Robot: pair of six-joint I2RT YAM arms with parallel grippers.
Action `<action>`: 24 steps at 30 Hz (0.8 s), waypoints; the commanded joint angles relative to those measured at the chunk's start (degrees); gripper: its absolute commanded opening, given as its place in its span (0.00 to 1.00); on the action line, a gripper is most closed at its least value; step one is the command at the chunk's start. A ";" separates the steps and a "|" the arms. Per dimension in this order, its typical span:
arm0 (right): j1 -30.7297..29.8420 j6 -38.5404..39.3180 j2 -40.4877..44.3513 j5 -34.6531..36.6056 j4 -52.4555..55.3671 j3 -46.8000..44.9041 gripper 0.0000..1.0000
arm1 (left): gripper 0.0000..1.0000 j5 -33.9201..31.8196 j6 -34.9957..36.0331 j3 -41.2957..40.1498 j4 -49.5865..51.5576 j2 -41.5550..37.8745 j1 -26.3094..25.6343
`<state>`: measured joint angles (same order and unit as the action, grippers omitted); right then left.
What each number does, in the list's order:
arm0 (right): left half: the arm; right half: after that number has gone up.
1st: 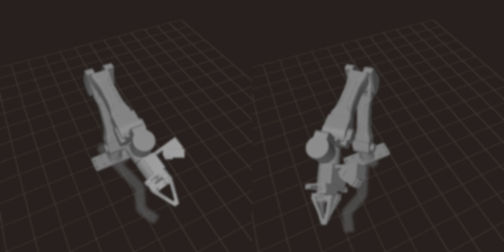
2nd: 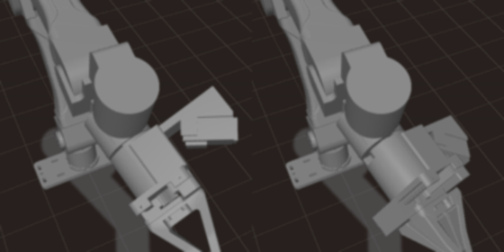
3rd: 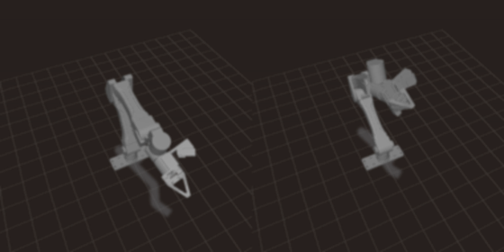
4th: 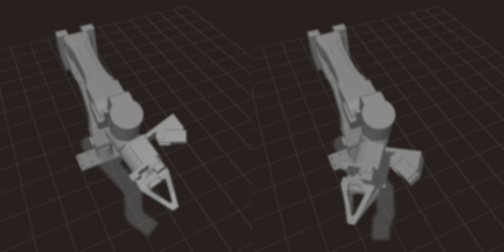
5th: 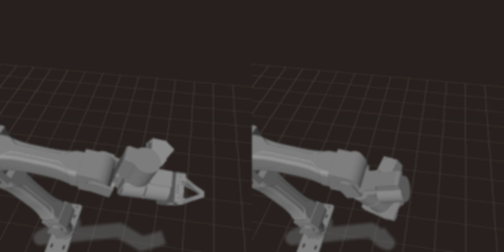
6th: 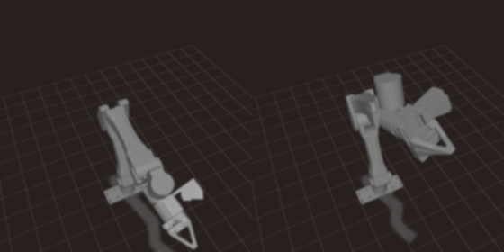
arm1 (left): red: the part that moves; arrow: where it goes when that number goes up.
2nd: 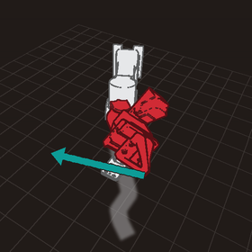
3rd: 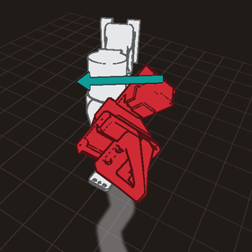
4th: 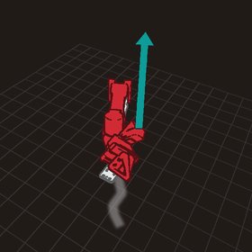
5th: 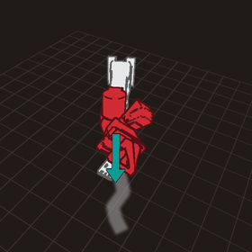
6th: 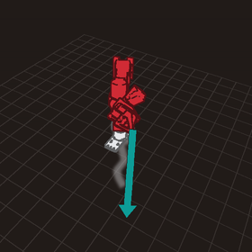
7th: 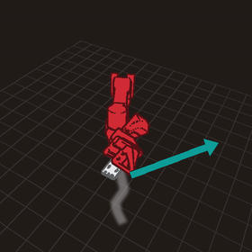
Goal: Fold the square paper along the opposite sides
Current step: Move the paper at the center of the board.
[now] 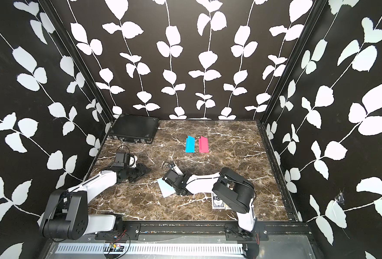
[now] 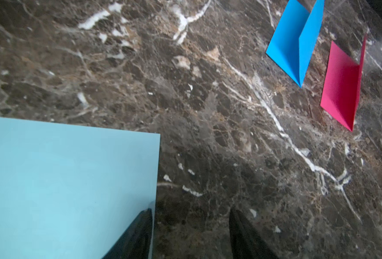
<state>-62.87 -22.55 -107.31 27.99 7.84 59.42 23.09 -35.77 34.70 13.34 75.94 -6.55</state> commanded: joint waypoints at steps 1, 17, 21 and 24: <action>0.18 0.62 3.19 -7.44 0.10 -4.77 0.58 | 0.55 0.36 0.13 0.66 0.46 -1.20 0.31; 4.60 16.37 3.02 -18.65 -10.60 -2.65 0.54 | 0.55 3.84 -2.45 -1.05 2.37 -2.26 -8.95; 10.42 4.68 6.56 -32.61 -12.45 -6.36 0.53 | 0.55 6.37 -2.06 0.83 6.61 -0.39 -12.04; 15.42 -5.06 8.13 -45.73 -13.66 -8.78 0.50 | 0.58 7.35 -1.38 3.06 10.15 0.08 -13.25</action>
<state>-50.98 -16.69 -101.80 -3.57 -3.22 53.54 28.36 -37.80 35.16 18.22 75.70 -18.85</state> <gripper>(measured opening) 0.508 0.570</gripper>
